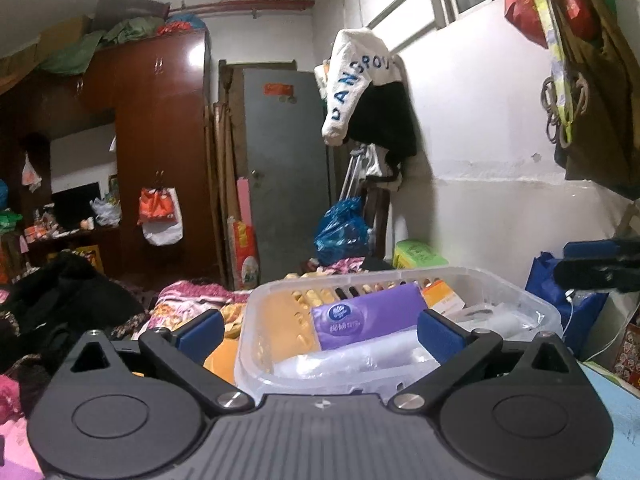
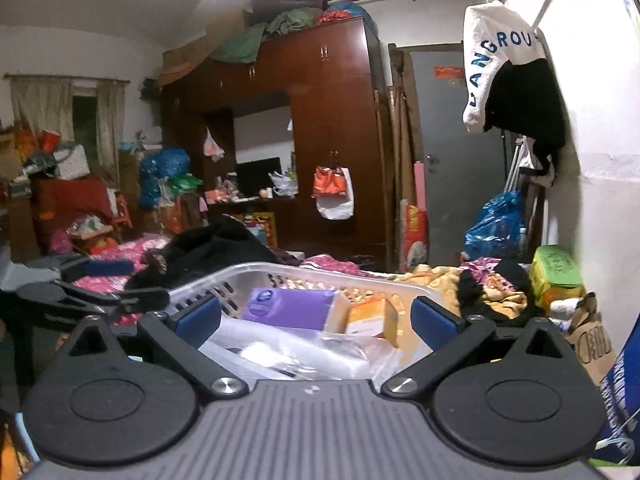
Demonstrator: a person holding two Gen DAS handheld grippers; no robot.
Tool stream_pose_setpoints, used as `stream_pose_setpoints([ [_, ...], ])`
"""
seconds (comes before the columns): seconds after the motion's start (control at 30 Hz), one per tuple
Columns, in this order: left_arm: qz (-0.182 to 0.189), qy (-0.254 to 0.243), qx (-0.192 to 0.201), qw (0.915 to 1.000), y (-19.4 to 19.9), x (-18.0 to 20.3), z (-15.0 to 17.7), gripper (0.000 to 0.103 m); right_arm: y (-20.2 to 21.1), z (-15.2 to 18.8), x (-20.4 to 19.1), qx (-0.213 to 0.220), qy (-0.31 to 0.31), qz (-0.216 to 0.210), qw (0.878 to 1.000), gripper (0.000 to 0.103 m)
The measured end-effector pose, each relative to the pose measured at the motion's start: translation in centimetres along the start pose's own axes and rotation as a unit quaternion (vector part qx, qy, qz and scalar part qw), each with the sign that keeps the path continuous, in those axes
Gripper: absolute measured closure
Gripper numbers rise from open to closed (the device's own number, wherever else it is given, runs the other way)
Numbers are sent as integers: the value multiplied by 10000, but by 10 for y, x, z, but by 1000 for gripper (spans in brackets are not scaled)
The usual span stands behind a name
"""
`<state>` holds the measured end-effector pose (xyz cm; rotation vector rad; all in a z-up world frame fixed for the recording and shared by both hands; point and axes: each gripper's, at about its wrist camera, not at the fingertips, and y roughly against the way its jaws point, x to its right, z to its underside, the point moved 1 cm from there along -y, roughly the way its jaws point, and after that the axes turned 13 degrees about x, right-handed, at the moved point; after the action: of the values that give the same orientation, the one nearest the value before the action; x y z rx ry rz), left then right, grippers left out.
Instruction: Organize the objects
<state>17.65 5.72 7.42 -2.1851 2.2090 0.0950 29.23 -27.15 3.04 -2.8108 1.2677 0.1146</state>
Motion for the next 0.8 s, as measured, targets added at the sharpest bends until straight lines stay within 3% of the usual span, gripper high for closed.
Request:
stream_pose_setpoints([
  [0.17,71,82,-110,9999,16,3,-9,0,12,-4,-3,-143,-194,150,9996,0],
  [0.27,122,187,-119,9997,32,8,-17,0,17,-10,-6,-369,-159,583,9975,0],
  [0.4,123,203,86,9997,64,14,-31,0,35,-14,-21,-287,172,1287,9911,0],
  [0.5,114,113,96,9998,84,16,-40,0,55,-16,-35,-100,426,1128,9927,0],
  [0.67,217,189,6,9996,101,20,-31,0,70,-11,-44,-485,-73,636,9968,0],
  [0.8,263,445,39,9987,108,18,-12,0,70,6,-49,-242,36,922,9954,0],
])
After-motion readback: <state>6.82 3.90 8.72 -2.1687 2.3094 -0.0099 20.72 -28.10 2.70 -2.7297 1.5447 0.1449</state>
